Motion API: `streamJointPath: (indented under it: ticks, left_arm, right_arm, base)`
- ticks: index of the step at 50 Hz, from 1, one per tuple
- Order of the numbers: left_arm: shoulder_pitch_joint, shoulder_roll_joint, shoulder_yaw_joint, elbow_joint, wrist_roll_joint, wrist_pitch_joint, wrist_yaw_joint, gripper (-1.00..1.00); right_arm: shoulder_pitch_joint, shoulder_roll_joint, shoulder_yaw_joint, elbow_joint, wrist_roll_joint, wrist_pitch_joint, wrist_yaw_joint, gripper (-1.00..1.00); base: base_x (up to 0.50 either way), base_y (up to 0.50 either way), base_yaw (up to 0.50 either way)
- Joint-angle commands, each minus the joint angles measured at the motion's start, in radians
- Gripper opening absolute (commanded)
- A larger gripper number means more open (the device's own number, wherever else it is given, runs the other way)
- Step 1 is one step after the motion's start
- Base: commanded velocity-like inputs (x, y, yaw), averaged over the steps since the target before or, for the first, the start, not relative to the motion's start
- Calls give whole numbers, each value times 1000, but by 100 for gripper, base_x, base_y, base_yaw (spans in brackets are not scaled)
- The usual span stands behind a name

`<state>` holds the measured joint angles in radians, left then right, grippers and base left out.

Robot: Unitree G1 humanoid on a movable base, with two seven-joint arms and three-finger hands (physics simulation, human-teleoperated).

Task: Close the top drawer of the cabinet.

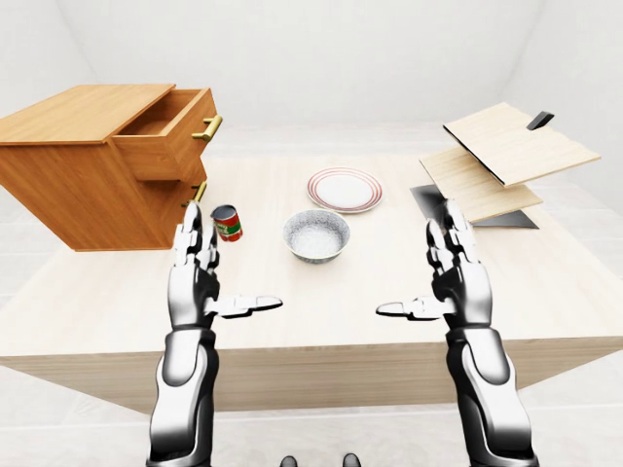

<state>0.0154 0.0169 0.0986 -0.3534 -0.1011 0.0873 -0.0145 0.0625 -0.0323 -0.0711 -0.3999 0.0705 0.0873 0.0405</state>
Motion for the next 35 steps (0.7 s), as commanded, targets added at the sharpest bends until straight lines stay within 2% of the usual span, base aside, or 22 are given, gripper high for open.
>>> streamJointPath:
  ticks: [1, 3, 6, 15, 35]
  left_arm:
    - [-30, 20, 10, -212, -39, 0, 33, 100]
    - [-40, 24, 20, -245, -47, 0, 38, 100]
    - [-34, 26, 30, -217, -38, 0, 30, 100]
    - [-51, 30, 35, -312, -46, 0, 36, 100]
    - [-48, 21, 27, -322, -30, 0, 48, 100]
  right_arm:
    - [-14, -17, -35, -217, 7, 0, 3, 100]
    - [-39, -24, -46, -288, 14, 0, 10, 100]
    - [-67, 14, -104, -304, 89, 0, -11, 100]
    - [-72, -14, -99, -332, 81, 0, -18, 100]
    - [-85, -25, -116, -322, 83, 0, -20, 100]
  base:
    - [0, 0, 0]
    - [0, 0, 0]
    - [0, 0, 0]
    - [0, 0, 0]
    - [0, 0, 0]
